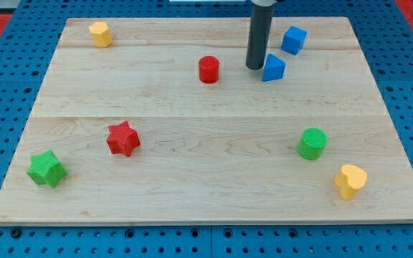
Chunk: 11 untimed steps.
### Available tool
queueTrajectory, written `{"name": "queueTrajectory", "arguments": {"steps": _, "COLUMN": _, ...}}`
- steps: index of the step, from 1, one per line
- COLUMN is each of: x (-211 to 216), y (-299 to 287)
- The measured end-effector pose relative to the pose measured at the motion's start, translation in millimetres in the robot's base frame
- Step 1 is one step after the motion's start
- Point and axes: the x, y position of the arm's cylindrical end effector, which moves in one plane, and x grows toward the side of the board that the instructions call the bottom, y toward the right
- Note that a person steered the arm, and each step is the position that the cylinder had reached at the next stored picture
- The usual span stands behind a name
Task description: Place the yellow heart in between the red star and green circle
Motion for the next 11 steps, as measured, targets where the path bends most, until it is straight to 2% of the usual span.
{"name": "queueTrajectory", "arguments": {"steps": 1, "x": -23.1, "y": -5.1}}
{"name": "queueTrajectory", "arguments": {"steps": 2, "x": 37.5, "y": -25.9}}
{"name": "queueTrajectory", "arguments": {"steps": 3, "x": 87.9, "y": 64.2}}
{"name": "queueTrajectory", "arguments": {"steps": 4, "x": 103.9, "y": 167.0}}
{"name": "queueTrajectory", "arguments": {"steps": 5, "x": 196.1, "y": 188.3}}
{"name": "queueTrajectory", "arguments": {"steps": 6, "x": 258.2, "y": 184.1}}
{"name": "queueTrajectory", "arguments": {"steps": 7, "x": 251.8, "y": 78.4}}
{"name": "queueTrajectory", "arguments": {"steps": 8, "x": 218.5, "y": 20.3}}
{"name": "queueTrajectory", "arguments": {"steps": 9, "x": 212.9, "y": -54.5}}
{"name": "queueTrajectory", "arguments": {"steps": 10, "x": 195.8, "y": -87.2}}
{"name": "queueTrajectory", "arguments": {"steps": 11, "x": 167.9, "y": -61.9}}
